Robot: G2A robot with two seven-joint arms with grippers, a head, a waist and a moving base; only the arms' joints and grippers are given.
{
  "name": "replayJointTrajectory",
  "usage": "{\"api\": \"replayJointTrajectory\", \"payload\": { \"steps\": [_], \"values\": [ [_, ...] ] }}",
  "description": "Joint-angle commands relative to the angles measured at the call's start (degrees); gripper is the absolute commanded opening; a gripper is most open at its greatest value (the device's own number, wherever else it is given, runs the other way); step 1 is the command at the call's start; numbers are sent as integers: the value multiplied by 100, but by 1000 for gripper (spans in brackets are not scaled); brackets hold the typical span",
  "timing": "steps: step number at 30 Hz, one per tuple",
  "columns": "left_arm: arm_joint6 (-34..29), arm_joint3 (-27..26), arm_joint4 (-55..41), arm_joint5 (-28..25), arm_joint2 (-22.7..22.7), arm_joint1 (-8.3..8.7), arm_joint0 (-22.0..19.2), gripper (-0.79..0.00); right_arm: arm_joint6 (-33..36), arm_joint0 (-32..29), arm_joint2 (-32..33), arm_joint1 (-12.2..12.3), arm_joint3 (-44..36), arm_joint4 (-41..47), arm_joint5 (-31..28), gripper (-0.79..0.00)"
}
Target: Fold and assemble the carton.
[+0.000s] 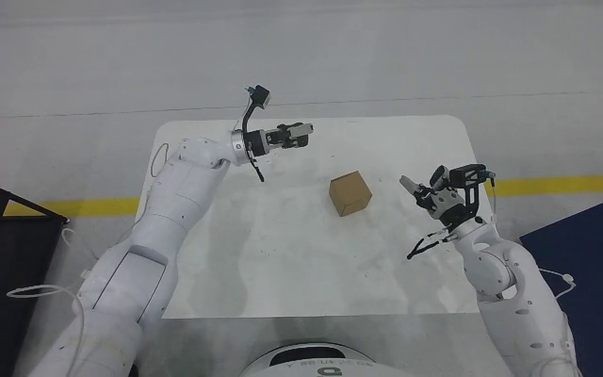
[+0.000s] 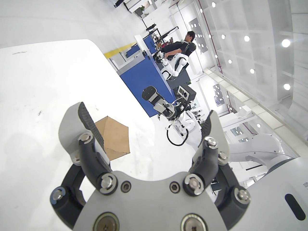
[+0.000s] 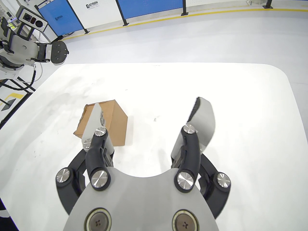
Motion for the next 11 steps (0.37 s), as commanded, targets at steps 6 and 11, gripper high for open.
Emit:
{"api": "replayJointTrajectory", "payload": {
  "steps": [6,11],
  "values": [
    [0,0,0,0,0,0,0,0,0,0,0,0,0,0,0,-1],
    [0,0,0,0,0,0,0,-1,0,0,0,0,0,0,0,0]
  ]
}}
